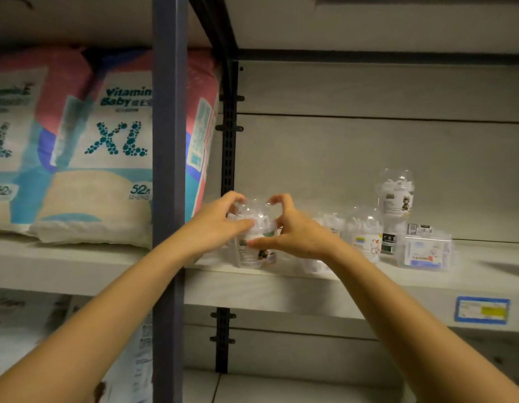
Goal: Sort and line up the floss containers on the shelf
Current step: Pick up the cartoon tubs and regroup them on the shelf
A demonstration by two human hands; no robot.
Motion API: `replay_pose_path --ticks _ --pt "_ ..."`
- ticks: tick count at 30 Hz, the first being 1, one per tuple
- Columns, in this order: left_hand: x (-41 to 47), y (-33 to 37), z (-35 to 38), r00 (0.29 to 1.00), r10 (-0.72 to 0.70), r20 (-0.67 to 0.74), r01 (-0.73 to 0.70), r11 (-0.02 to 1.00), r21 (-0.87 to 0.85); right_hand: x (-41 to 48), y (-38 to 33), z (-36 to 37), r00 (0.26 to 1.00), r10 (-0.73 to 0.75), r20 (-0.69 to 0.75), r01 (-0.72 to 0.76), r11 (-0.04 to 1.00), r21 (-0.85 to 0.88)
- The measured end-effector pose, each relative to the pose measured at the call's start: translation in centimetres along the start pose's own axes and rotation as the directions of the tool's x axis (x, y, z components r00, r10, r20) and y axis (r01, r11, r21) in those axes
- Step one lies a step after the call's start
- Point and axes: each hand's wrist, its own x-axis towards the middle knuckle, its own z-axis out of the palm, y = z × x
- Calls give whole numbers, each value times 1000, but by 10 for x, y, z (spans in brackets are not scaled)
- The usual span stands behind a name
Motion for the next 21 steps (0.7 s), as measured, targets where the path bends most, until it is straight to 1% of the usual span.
replay_pose_path --ticks 3,5,9,15,21 --pt "1 2 7 999 26 33 -26 1000 12 3 5 -19 997 39 70 -32 995 -99" --pt "8 4 10 998 42 52 -45 998 50 2 7 -40 997 25 76 -13 989 -146" --pt "27 3 25 998 28 56 -38 983 182 0 18 -66 998 -13 -55 1 976 -216" --pt "55 6 45 997 -14 82 -12 951 309 -3 41 -74 992 26 -127 -62 955 -292" --pt "70 13 56 990 -29 140 -12 958 287 -4 57 -79 989 42 -140 -91 925 -369"
